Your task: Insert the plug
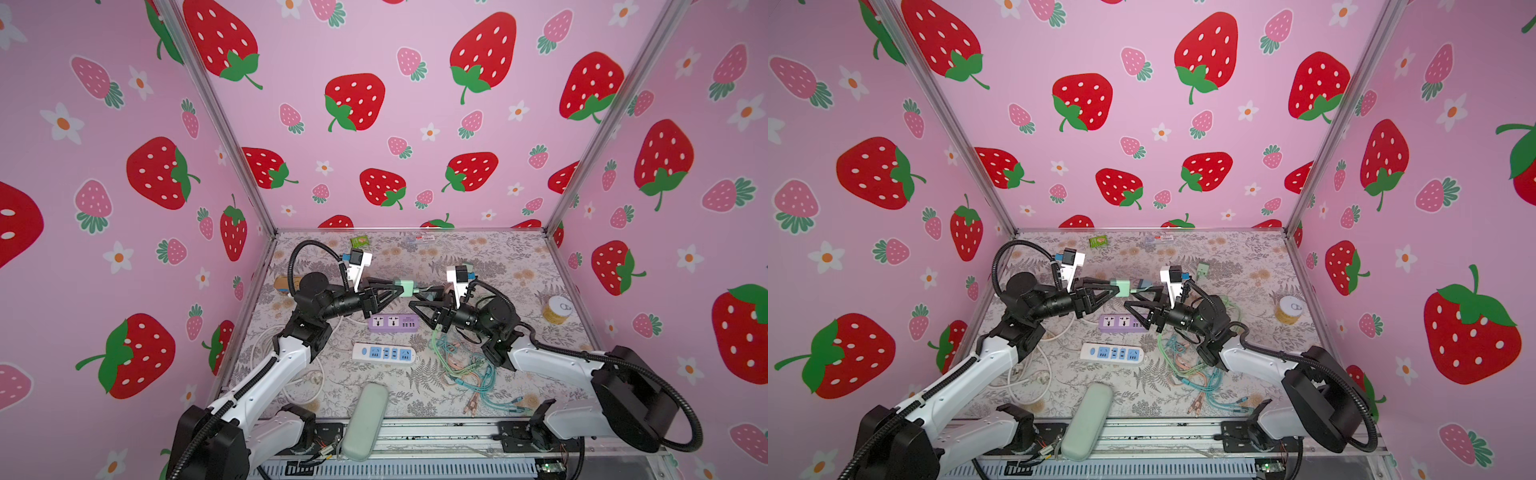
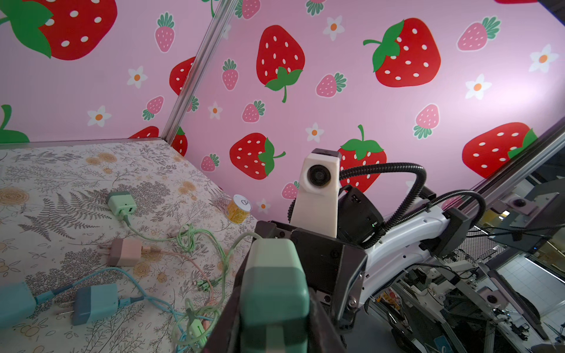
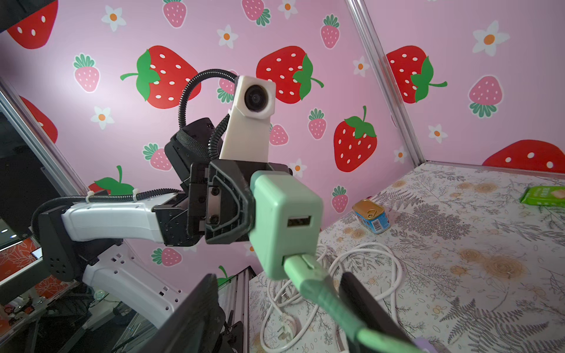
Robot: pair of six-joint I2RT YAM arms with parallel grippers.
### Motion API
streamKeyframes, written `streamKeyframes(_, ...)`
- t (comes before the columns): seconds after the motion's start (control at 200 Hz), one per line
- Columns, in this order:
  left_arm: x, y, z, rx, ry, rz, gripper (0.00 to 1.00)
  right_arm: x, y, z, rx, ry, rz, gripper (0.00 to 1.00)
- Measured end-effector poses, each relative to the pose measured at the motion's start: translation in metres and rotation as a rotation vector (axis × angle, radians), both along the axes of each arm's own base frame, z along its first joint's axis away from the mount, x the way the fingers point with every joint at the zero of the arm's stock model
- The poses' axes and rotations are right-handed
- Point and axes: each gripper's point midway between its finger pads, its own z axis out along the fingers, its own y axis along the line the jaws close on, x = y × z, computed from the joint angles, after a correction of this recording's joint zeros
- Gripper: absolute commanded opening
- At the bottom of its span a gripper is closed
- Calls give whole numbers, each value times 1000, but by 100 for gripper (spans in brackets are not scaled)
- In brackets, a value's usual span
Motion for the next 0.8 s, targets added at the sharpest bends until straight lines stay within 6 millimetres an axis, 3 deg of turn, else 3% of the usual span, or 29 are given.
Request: streamKeyframes(0.8, -12, -5, 3, -6, -60, -26, 0, 0, 3, 19, 103, 33, 98, 44)
